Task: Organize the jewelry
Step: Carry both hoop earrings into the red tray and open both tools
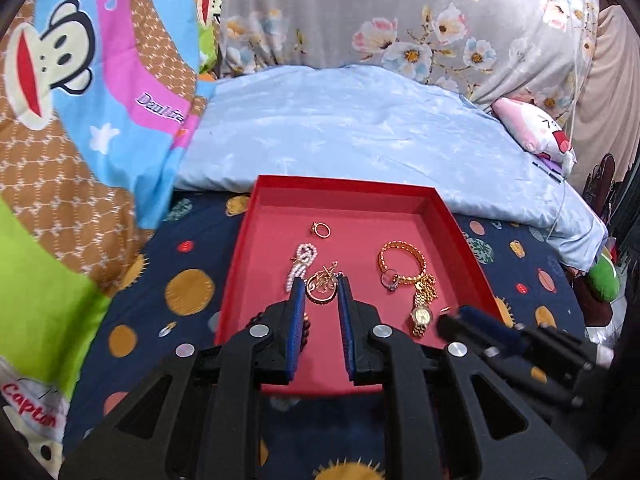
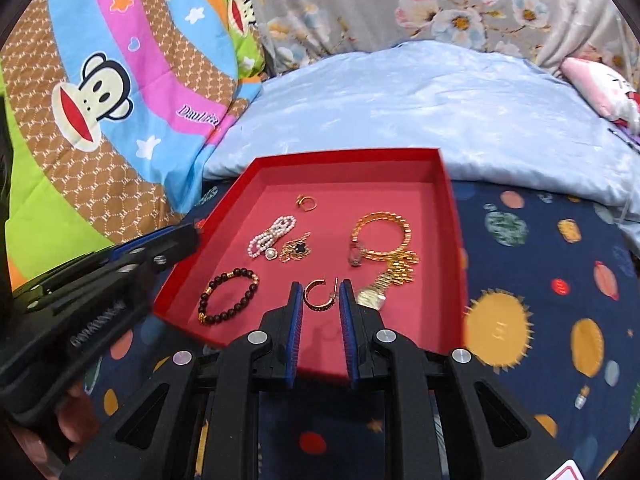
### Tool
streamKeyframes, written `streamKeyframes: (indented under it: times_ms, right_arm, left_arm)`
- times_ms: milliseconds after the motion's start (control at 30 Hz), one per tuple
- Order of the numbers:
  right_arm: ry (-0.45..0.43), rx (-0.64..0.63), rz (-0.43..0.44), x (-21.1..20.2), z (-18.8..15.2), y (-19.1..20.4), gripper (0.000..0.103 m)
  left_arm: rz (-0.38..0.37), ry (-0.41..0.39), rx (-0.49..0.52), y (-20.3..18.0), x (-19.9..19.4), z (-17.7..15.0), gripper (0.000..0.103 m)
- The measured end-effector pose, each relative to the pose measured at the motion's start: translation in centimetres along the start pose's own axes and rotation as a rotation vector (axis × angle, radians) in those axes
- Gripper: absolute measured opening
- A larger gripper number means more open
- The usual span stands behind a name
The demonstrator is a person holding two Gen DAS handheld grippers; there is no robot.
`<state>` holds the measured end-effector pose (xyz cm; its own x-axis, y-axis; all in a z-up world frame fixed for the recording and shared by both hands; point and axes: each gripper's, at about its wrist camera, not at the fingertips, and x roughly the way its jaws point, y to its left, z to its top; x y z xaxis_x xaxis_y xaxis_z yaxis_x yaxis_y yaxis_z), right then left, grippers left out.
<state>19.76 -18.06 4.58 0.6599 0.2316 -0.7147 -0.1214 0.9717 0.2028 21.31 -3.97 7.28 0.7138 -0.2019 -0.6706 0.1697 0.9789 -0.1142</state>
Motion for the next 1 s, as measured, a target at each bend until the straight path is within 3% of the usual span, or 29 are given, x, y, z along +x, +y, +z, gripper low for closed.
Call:
streamKeyframes:
  times_ms: [533,600,700,800,1000]
  right_arm:
    - [0.039,-0.038,-0.035,4.4,0.1,0.1,0.019]
    - [0.033,-0.054,-0.047,4.4,0.1,0.3,0.019]
    - [0.029,-0.052,-0.049,4.3,0.1,0.4,0.022]
    - [0.016,-0.051,-0.063,3.8,0.1,0.4,0.032]
    - [-0.007,-0.042,-0.075,2.2,-0.2,0.3,0.039]
  left_arm:
    - [0.017,0.081,0.0,-0.1,6.2,-0.3,0.017]
    - [0.021,0.08,-0.001,-0.1,6.3,-0.3,0.024]
    - [0.021,0.07,-0.007,0.0,6.1,-0.3,0.035]
    - [0.029,0.06,-0.002,0.0,5.8,-0.2,0.036]
    - [0.041,0.04,-0.005,0.2,4.3,-0.3,0.036]
